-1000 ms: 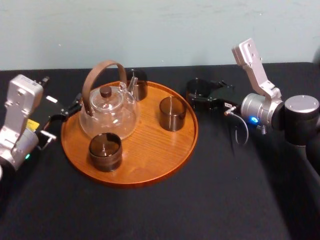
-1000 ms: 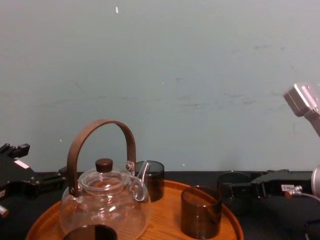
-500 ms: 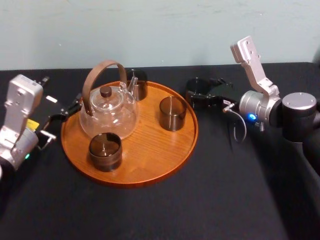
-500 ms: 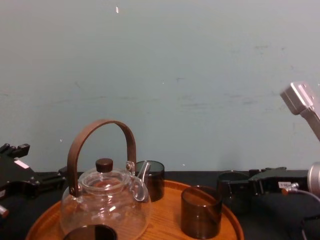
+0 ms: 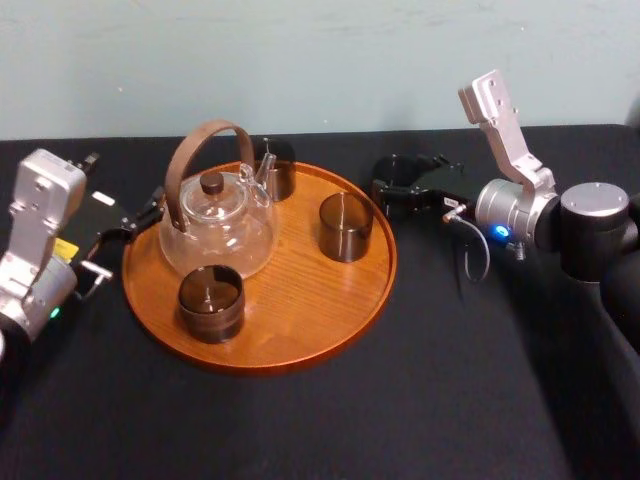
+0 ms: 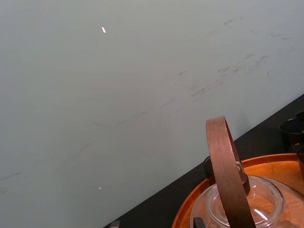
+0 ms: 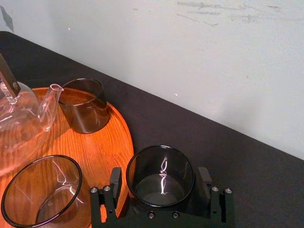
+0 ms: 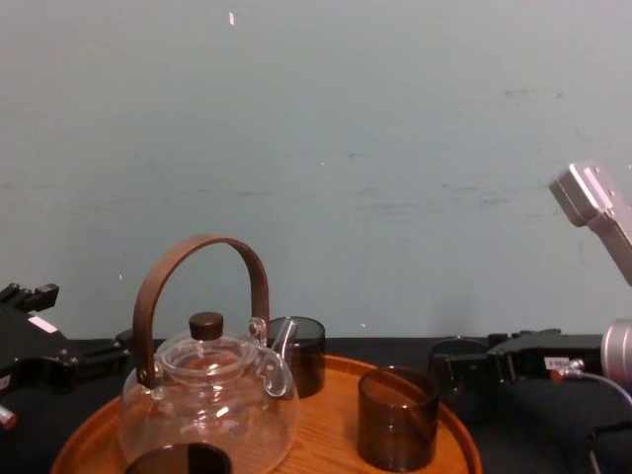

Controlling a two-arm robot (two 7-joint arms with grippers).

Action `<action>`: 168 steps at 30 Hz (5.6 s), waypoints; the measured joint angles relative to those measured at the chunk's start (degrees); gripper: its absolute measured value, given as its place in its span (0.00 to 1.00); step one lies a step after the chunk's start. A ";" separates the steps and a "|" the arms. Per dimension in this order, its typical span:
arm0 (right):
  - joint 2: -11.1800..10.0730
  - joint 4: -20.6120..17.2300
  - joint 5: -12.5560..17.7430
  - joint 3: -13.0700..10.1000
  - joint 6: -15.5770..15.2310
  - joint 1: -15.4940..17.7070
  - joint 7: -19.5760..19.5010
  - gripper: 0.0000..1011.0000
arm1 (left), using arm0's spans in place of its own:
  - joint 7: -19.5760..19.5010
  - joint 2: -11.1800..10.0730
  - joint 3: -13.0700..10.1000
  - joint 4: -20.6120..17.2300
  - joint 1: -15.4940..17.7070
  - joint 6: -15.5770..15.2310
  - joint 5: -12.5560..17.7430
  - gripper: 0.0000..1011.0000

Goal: Pick up the glass from the table and place it on the tray.

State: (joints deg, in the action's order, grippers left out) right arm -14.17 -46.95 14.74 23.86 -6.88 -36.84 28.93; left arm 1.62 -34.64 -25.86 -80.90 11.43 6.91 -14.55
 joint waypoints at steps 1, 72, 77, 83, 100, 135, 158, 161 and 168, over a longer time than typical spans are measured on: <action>0.04 0.10 -0.02 -0.02 0.02 -0.06 0.03 0.99 | 0.00 0.00 0.00 0.00 0.00 0.00 0.00 0.99; -3.42 -12.10 2.18 -2.48 -3.20 6.68 -0.11 0.89 | 0.00 0.00 0.00 0.00 0.00 0.00 0.00 0.99; -5.40 -17.03 3.16 -3.01 -4.06 9.52 -0.63 0.89 | 0.00 0.00 0.00 0.00 0.00 0.00 0.00 0.99; -8.19 -22.84 4.37 -3.60 -4.96 13.33 -1.16 0.89 | 0.00 0.00 0.00 0.00 0.00 0.00 0.00 0.99; -14.83 -33.68 7.40 -3.38 -5.83 20.86 0.33 0.89 | 0.00 0.00 0.00 0.00 0.00 0.00 0.00 0.99; -19.33 -41.96 10.93 5.42 -4.90 20.41 5.70 0.89 | 0.00 0.00 0.00 0.00 0.00 0.00 0.00 0.99; -14.17 -37.20 10.54 11.33 -4.87 15.13 6.35 0.89 | 0.00 0.00 0.00 0.00 0.00 0.00 0.00 0.99; -13.51 -36.25 10.48 11.85 -4.78 14.55 6.42 0.89 | 0.00 0.00 0.00 0.00 0.00 0.00 0.00 0.99; -11.88 -33.46 10.16 12.67 -4.10 13.40 6.33 0.89 | 0.00 0.00 0.00 0.00 0.00 0.00 0.00 0.99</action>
State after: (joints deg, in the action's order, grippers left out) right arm -26.05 -80.40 24.90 36.53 -10.97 -23.44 35.26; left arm 1.62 -34.64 -25.86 -80.90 11.43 6.91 -14.55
